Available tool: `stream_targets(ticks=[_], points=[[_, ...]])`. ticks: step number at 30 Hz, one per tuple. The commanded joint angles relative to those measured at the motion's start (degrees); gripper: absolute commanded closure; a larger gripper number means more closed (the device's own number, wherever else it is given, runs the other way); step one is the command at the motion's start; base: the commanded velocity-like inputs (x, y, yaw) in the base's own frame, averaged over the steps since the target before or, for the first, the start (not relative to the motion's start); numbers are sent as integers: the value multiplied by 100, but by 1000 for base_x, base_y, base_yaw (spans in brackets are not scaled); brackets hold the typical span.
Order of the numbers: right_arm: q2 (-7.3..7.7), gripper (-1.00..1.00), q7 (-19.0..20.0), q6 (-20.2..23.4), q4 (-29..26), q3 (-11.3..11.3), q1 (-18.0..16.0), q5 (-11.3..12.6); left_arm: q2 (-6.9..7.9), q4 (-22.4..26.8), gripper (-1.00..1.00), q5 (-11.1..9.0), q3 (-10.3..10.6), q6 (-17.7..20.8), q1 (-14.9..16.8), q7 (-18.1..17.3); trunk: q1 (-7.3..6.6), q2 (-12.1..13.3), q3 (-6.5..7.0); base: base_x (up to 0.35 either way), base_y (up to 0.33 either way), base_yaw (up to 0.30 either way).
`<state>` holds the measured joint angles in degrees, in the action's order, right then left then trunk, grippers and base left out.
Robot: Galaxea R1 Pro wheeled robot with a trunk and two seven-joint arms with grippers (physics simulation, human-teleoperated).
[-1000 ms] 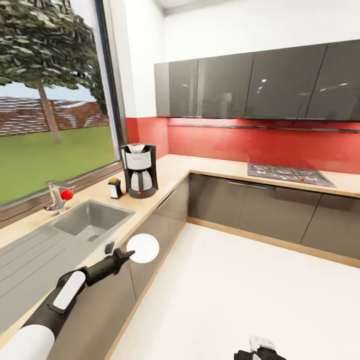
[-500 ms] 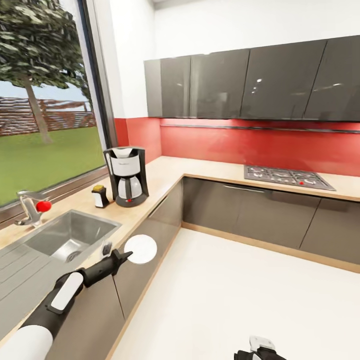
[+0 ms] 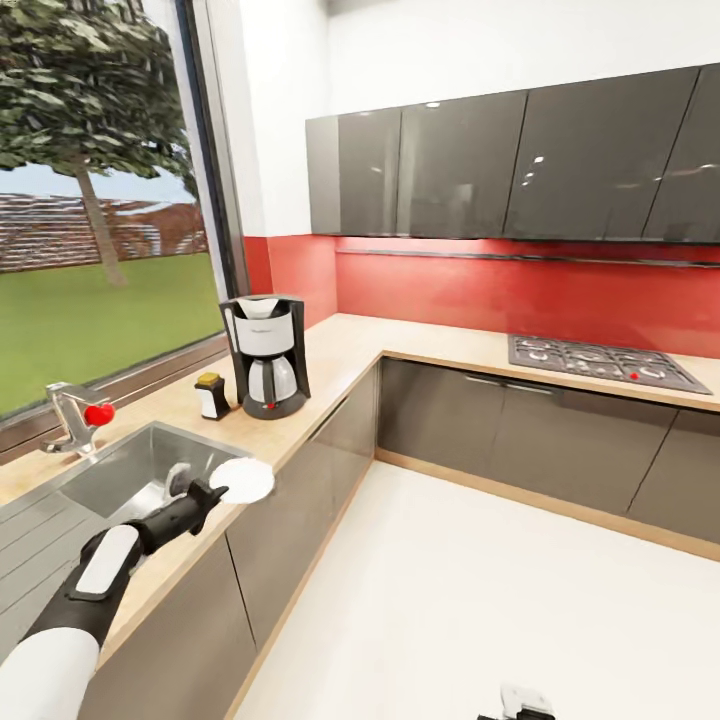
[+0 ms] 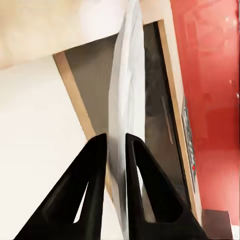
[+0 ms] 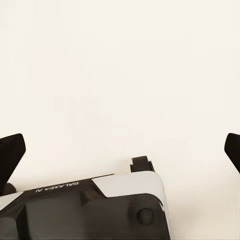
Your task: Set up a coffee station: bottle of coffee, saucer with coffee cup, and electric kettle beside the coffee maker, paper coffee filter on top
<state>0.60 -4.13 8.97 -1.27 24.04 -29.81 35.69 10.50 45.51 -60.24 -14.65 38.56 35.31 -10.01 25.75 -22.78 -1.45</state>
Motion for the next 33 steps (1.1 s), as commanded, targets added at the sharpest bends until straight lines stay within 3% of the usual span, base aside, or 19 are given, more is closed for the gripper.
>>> stream_targets(ticks=[1, 3, 7, 28, 33], points=[[2, -100, -26, 35, -11, 48, 1, 44, -18, 2, 100, -32, -110, 33, 38, 209, 3, -14, -14, 0, 0, 1], [4, -100, -25, 29, -6, 48, 13, 44, -53, 38, 100, -100, -283, 29, 93, 797, 3, -14, -14, 0, 0, 0], [10, -100, -25, 25, -9, 48, 43, 43, -60, 81, 100, -91, -324, 15, 51, 1115, 3, -14, -14, 6, 0, 0], [11, -100, -44, 18, -5, 48, 56, 35, -48, 81, 100, -77, -321, 11, 41, 1203, 3, -14, -14, 298, -95, 0], [-151, -100, -35, -19, -40, 40, 123, 56, 39, 175, 100, -173, -420, 61, 74, 1228, 3, -14, -14, 0, 0, 0]])
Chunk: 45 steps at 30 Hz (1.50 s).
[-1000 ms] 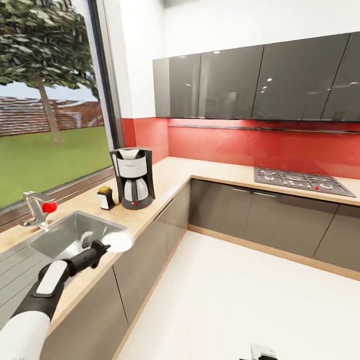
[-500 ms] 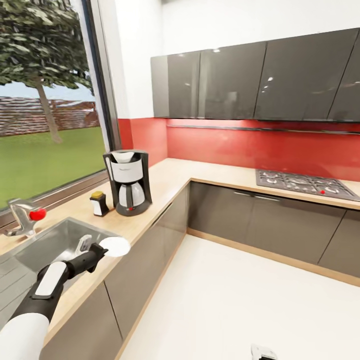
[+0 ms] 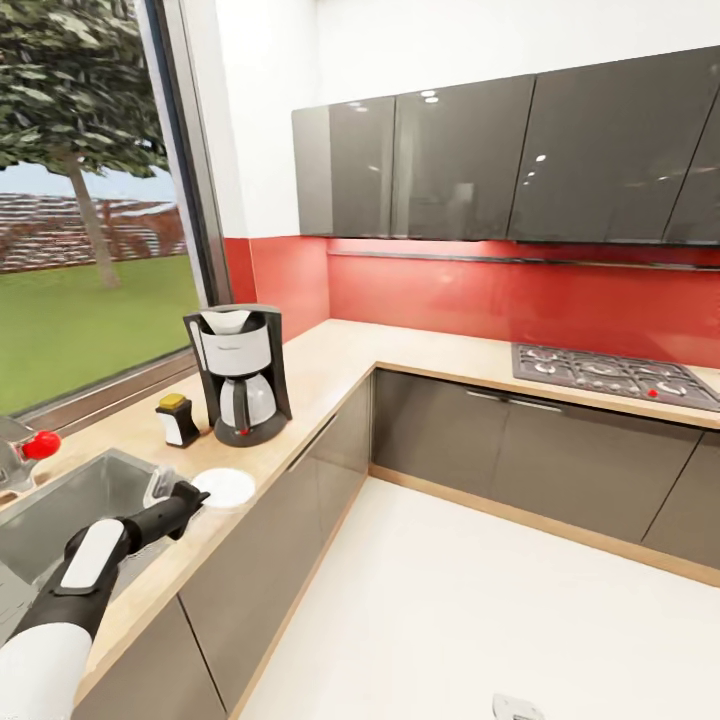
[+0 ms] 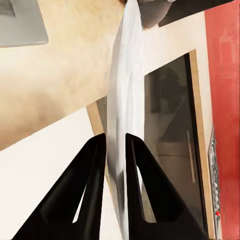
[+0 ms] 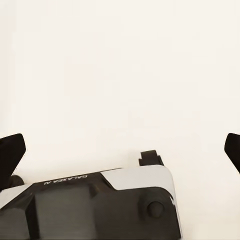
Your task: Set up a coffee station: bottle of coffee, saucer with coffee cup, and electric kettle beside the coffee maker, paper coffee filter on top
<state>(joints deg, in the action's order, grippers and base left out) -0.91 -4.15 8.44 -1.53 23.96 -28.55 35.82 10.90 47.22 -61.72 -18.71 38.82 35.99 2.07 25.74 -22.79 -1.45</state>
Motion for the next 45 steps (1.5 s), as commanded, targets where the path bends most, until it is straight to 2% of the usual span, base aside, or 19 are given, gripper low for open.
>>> stream_targets(ticks=[1, 8, 15, 21, 22, 27, 31, 36, 45], points=[[-33, -100, -33, 19, -13, 45, -2, 35, 10, 36, 100, -70, -47, 66, 39, 31, 4, -13, -14, 0, 0, 0], [-242, -100, -33, -205, -14, 48, -2, 4, 34, 112, 100, -110, -87, 103, 76, 48, 4, -13, -14, 0, 0, 0], [-237, -100, -39, -352, -1, 40, -2, -6, 31, 13, 100, 61, -94, -2, -44, 194, 4, -13, -14, 119, 0, 0], [-234, -100, -51, -347, 3, 39, -2, -20, 3, -99, 100, 89, -81, -190, -65, 406, 4, -13, -14, 18, 0, 0], [-234, -100, -54, -346, 0, 39, -2, -18, 2, -103, 100, 89, -81, -701, -65, 589, 4, -13, -14, 2, 0, 5], [-235, -100, -59, -344, 2, 47, -2, -20, 11, -90, 100, 85, -95, -717, -81, 584, 4, -13, -16, 1, 0, 168], [-234, -100, -60, -343, 4, 48, 1, -23, 47, 52, 100, 53, -105, -644, -85, 528, 4, -13, -26, 0, 0, 264], [-242, -100, -60, -330, 4, 48, 12, -23, 63, 725, 100, 39, -24, -605, -91, 523, 4, -13, -44, 0, 0, 259], [-243, -100, -60, -309, 4, 48, 16, -23, 32, 867, 100, 83, -3, -646, -92, 522, 4, -13, -56, 0, -117, 81]])
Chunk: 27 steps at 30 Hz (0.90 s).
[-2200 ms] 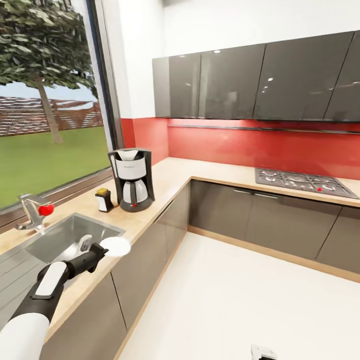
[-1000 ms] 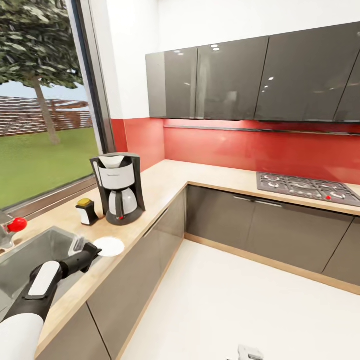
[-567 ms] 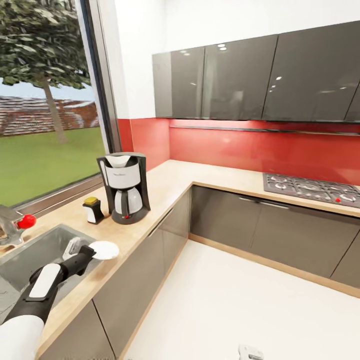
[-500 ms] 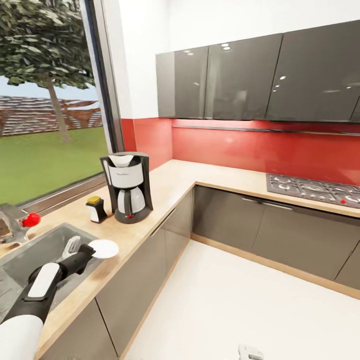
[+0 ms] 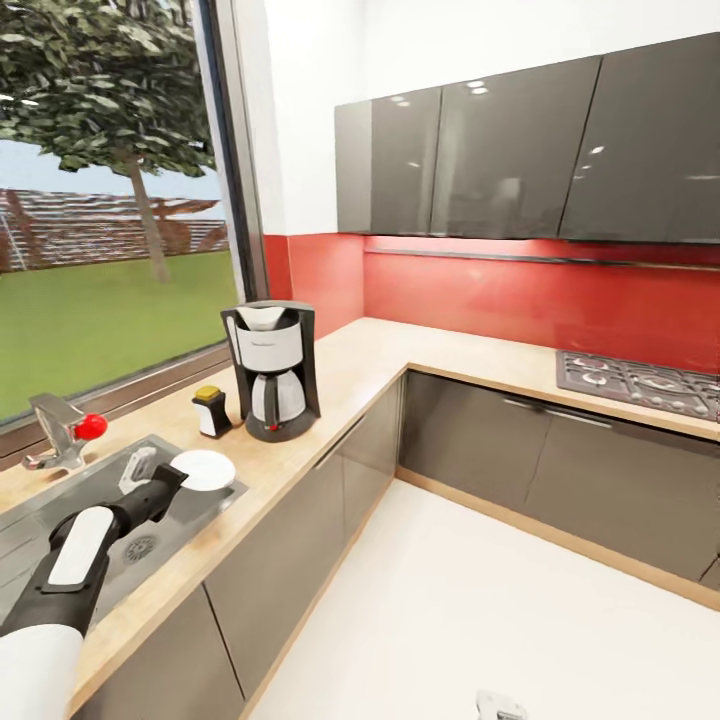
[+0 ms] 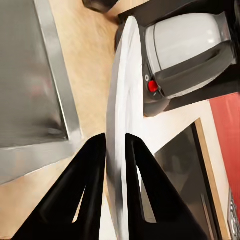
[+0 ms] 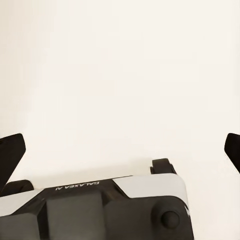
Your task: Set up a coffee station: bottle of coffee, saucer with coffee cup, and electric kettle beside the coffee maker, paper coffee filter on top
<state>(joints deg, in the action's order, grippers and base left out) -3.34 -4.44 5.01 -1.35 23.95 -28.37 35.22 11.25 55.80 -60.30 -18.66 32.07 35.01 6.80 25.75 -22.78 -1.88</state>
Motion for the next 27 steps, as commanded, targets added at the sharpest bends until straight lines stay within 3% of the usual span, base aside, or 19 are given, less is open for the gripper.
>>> stream_targets(ticks=[1, 9, 18, 23, 25, 27], points=[[0, -100, -31, 35, -14, 48, -2, 38, -3, 10, 100, -55, -8, 25, 2, 49, 4, -13, -14, 0, -260, 2], [0, -100, -31, 35, -14, 48, -2, 38, 16, -16, 100, -42, -15, 36, -29, 50, 4, -13, -30, 22, -267, 107], [9, -100, -4, 27, -3, 57, 45, -7, 18, -72, 100, -30, -15, 4, -109, 67, 4, -13, -38, 223, -198, 48], [9, -100, -12, 10, -7, 57, 75, -3, 34, -75, 100, -17, -27, -9, -133, 93, 4, -13, -38, 211, -12, 0], [9, -100, -9, 17, -12, 57, 76, 1, 35, -82, 100, 94, -31, -20, -134, 104, 4, -13, -38, 29, -1, 0], [-4, -100, -8, 30, -14, 57, 77, 9, 36, -81, 100, 332, -56, -85, -135, 110, 4, -13, -38, 7, 0, 0]])
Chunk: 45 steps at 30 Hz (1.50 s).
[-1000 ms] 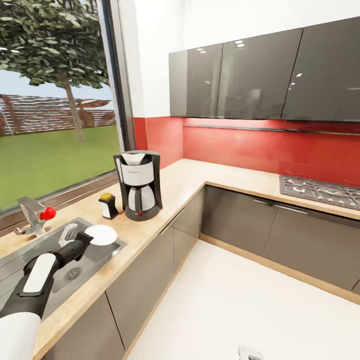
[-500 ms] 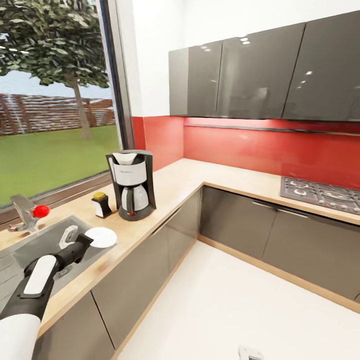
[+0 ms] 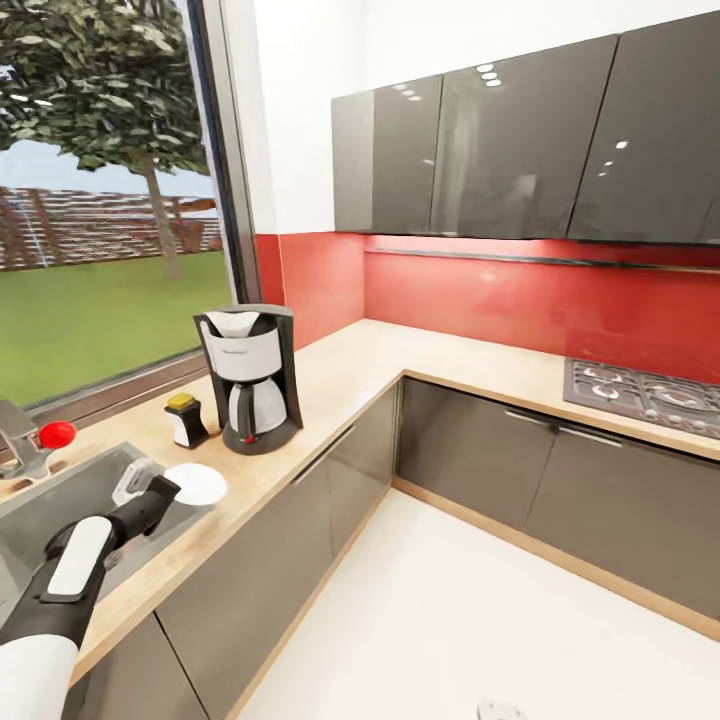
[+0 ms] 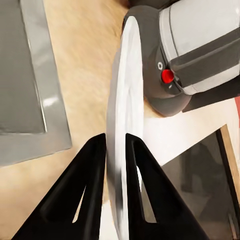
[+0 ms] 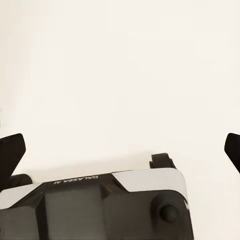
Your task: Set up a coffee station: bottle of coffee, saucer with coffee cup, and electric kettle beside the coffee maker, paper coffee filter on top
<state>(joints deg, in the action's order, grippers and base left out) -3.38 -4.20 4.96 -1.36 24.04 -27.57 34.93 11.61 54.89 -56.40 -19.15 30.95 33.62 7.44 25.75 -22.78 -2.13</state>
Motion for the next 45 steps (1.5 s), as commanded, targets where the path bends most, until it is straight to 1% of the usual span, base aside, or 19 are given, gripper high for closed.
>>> stream_targets(ticks=[1, 6, 12, 20, 23, 27, 35, 40, 45], points=[[-2, -100, -35, 37, -17, 48, -3, 39, -1, 9, 100, -10, -19, -12, 5, 47, 4, -13, -13, 2, 0, 0], [-4, -100, -29, 40, -19, 48, 0, 48, -8, 7, 100, 37, -35, -58, 5, 47, 4, -13, -24, 61, 0, 126], [0, -100, -36, 43, -14, 48, -1, 49, -13, 6, 100, 42, -29, -63, -24, 38, 4, -13, -28, 309, -7, 33], [-4, -100, -36, 49, -14, 48, -2, 46, -18, 13, 100, 50, 1, -63, -73, 4, 4, -13, -28, 232, -103, 1], [-5, -100, -37, 49, -14, 48, -1, 42, -24, 3, 100, 50, 6, -64, -88, 4, 4, -13, -28, 57, -11, 0], [-5, -100, -37, 49, -14, 48, 0, 42, -35, -7, 100, 52, 9, -76, -212, 5, 4, -13, -28, 6, -1, 0], [-5, -100, -37, 49, -14, 48, -2, 42, -45, -15, 100, 58, 11, -80, -239, 43, 4, -13, -28, 93, -114, 0], [-5, -100, -37, 49, -14, 48, 1, 42, -30, -173, 100, 55, -15, -97, -273, 55, 4, -13, -28, 5, -8, 0], [-5, -100, -37, 49, -14, 48, -2, 40, -19, -200, 100, 56, 1, -337, -301, 56, 4, -13, -28, 55, 0, 0]])
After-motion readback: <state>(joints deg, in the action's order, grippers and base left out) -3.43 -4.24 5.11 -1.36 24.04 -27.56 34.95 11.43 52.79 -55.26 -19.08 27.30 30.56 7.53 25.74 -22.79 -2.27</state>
